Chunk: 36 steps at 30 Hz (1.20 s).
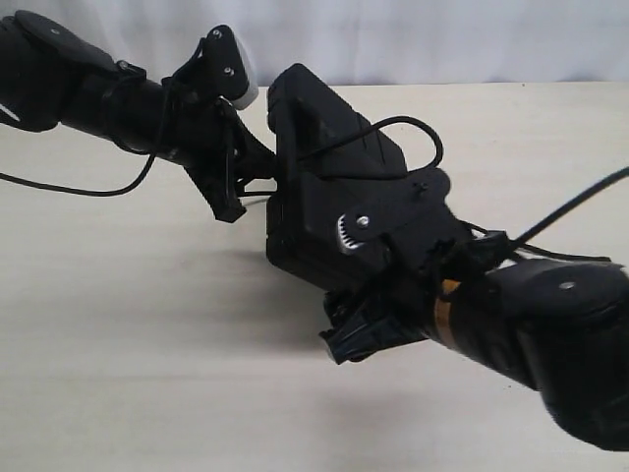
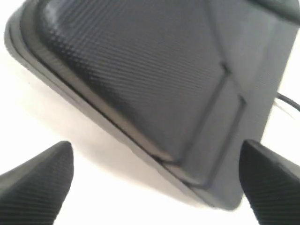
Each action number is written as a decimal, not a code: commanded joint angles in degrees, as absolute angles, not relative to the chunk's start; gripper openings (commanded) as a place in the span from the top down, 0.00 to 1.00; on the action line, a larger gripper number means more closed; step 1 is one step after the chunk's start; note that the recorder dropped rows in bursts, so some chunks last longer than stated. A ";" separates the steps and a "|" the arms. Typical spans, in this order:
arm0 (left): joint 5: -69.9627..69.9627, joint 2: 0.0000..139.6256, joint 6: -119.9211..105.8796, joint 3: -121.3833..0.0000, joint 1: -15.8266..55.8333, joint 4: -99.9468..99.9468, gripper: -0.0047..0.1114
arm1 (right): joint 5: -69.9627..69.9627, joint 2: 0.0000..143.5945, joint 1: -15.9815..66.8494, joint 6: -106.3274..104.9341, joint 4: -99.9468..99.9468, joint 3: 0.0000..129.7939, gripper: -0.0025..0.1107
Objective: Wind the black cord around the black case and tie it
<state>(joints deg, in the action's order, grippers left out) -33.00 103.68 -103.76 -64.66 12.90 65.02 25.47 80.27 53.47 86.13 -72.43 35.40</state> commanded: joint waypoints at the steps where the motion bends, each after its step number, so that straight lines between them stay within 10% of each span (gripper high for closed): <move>1: -31.80 103.45 -103.74 -64.81 13.34 66.67 0.96 | 27.09 71.92 53.46 64.01 -52.20 35.26 0.20; 12: -30.06 103.45 -103.74 -64.81 13.34 66.27 0.96 | 23.97 55.73 39.10 68.71 -59.80 36.63 0.32; 23: -31.36 103.45 -103.74 -64.81 13.34 66.27 0.96 | 31.72 75.66 17.48 4.67 4.38 55.65 0.60; 36: -31.61 103.45 -103.64 -64.81 13.34 66.27 0.96 | 33.44 90.47 13.33 -8.97 18.99 62.55 0.60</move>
